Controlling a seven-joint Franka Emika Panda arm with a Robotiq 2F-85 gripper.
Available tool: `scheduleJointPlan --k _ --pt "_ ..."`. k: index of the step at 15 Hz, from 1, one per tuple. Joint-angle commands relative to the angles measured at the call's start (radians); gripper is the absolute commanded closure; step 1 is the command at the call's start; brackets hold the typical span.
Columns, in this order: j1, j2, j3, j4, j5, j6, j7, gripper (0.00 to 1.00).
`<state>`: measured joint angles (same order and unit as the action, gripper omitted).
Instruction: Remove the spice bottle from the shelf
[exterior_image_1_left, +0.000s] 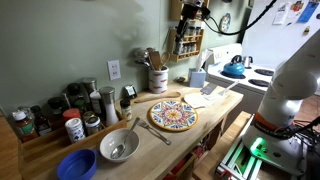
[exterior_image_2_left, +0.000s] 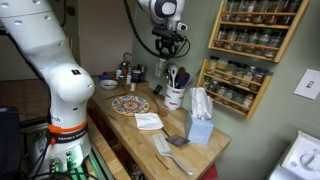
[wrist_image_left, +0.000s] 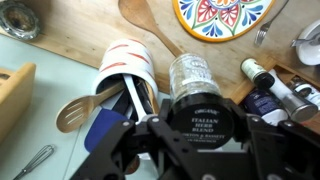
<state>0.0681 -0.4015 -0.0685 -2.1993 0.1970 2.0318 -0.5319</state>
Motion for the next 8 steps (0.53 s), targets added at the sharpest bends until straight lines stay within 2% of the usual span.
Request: scheduleJointPlan --k 1,4,8 --pt "0.02 -0.023 0.043 -0.076 0.012 0.078 0.138 0.71" --pt "0.033 0.037 0.078 -0.055 -0.004 0.126 0.22 0.71" --pt "0.05 0.139 0.134 0.011 -0.061 0.111 0.268 0.71"
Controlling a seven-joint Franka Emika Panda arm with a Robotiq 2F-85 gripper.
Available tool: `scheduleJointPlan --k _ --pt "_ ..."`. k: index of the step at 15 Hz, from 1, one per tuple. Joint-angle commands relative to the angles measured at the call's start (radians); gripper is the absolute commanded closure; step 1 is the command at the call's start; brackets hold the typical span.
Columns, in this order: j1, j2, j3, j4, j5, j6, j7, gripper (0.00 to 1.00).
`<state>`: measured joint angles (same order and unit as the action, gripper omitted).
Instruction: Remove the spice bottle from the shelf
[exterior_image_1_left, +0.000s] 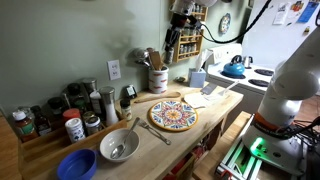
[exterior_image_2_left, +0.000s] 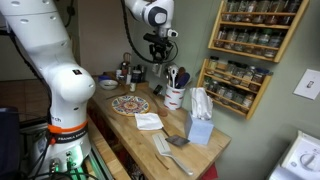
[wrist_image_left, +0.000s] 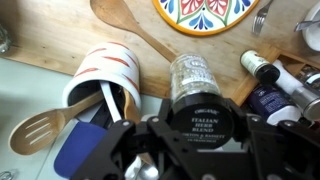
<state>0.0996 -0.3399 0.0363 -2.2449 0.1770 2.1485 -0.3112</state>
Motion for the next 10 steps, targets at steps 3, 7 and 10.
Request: scheduleJointPlan --k 3,7,10 --pt "0.04 0.156 0.059 0.111 -0.06 -0.016 0.023 0.71" --pt "0.062 0.244 0.091 0.17 -0.107 -0.039 -0.031 0.71" --pt "0.062 0.24 0.099 0.15 -0.12 -0.017 -0.023 0.71"
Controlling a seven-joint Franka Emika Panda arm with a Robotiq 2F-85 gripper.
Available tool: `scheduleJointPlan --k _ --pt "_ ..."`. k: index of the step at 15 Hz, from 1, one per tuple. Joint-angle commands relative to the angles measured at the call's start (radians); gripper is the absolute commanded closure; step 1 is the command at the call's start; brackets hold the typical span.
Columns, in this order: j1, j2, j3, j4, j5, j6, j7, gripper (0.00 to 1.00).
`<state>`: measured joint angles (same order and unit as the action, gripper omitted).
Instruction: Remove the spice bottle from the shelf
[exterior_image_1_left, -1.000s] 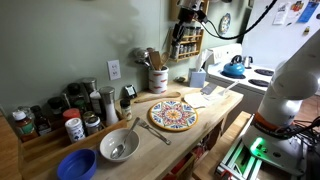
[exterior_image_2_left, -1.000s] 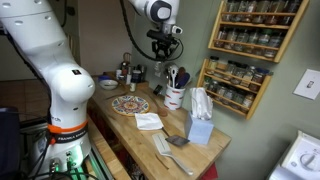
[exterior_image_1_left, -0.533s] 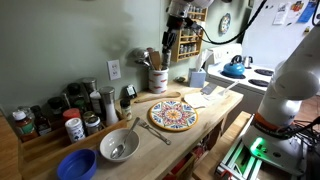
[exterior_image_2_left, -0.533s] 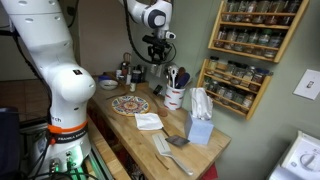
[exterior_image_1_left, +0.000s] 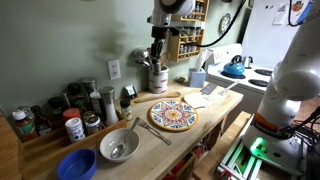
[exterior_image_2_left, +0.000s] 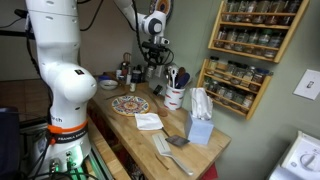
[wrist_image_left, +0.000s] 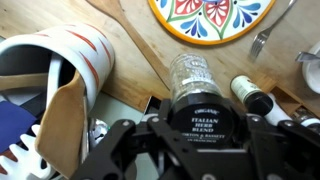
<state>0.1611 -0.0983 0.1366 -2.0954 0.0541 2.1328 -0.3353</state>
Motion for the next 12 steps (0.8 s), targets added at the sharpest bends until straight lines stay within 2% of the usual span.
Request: scheduleJointPlan --k 1,5,6,12 --pt "0.003 0.011 0.002 0.006 -0.002 -0.001 0.002 0.46" --pt "0.0 0.011 0.0 0.006 -0.002 -0.001 0.002 0.46" --pt "0.0 0.011 0.0 0.006 -0.002 -0.001 0.002 0.71" --pt "0.027 0.101 0.046 0.014 -0.077 0.113 0.062 0.71"
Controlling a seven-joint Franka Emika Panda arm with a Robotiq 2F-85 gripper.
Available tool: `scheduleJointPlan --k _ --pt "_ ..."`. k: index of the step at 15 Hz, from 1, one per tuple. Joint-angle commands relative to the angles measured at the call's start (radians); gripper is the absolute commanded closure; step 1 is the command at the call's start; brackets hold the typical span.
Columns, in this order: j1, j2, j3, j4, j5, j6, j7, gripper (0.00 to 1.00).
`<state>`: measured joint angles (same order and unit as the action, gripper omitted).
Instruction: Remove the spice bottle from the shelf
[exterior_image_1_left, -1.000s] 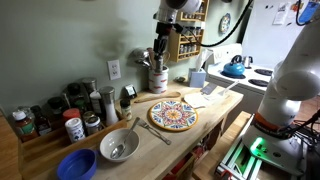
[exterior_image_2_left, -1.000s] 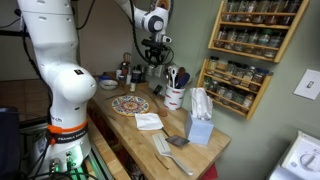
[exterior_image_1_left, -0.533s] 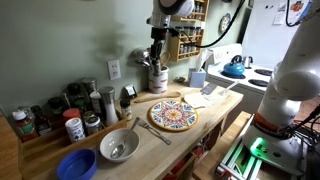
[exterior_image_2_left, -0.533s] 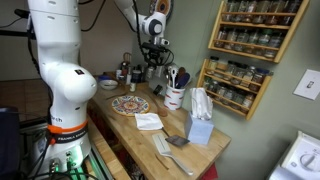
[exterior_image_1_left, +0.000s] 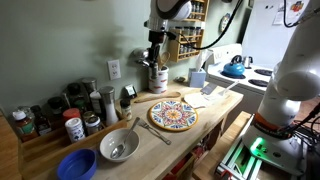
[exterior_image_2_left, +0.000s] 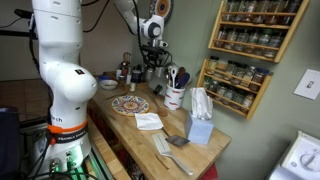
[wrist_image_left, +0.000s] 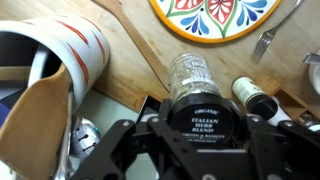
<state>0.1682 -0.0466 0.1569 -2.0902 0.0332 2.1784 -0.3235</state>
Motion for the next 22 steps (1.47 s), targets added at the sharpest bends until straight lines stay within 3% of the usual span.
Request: scheduleJointPlan --k 1,11,22 --pt "0.025 0.064 0.034 0.005 -0.075 0.099 0.069 0.71" --pt "0.073 0.206 0.063 -0.041 -0.149 0.382 0.229 0.71" --pt "0.08 0.341 0.081 0.081 -0.124 0.344 0.173 0.71"
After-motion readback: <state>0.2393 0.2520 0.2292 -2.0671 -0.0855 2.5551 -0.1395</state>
